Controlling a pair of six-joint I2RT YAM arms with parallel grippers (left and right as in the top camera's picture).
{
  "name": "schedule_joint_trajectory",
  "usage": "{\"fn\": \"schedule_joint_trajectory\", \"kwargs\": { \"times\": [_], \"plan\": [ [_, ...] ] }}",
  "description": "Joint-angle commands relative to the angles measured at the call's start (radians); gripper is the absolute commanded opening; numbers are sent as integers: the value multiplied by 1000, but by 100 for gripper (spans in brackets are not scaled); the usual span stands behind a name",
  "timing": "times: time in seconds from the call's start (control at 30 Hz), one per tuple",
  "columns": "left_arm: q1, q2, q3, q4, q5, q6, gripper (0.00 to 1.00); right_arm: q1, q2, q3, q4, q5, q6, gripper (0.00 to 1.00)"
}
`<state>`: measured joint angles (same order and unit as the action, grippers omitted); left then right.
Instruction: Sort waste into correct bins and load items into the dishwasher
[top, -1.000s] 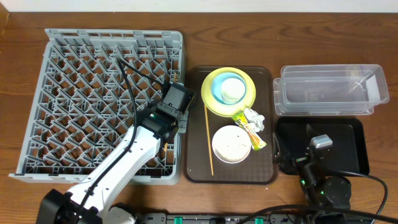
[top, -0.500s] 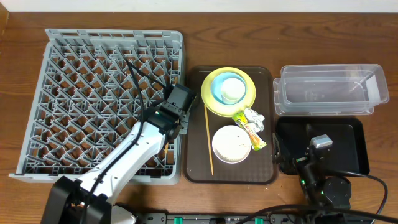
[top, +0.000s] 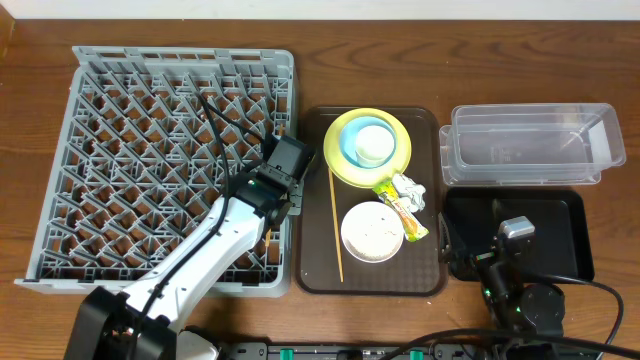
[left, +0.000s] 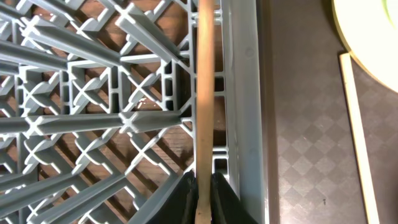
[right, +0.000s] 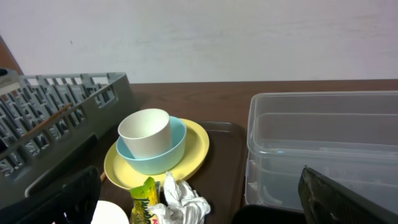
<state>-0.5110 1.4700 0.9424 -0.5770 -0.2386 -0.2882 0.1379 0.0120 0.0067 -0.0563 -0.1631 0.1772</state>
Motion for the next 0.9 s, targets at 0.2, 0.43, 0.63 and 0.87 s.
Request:
{"fn": "schedule_joint_trajectory", "kwargs": {
  "times": [0.2,0.43,0.63,0.87],
  "plan": [
    [4,-31,-5,-6,-17,-9,12,-13,-5,-1,-4,-2,-6,99],
    [4,-49,-2,-30,-15,-25,8,-13,-5,-1,-4,-2,-6,99],
    [-24,-251,0,-64,47,-24,15,-13,-5,-1,-4,-2,-6,99],
    [-24,-305,-3,-58,174,-237,8,-13,-5,-1,-4,-2,-6,99]
  ]
}}
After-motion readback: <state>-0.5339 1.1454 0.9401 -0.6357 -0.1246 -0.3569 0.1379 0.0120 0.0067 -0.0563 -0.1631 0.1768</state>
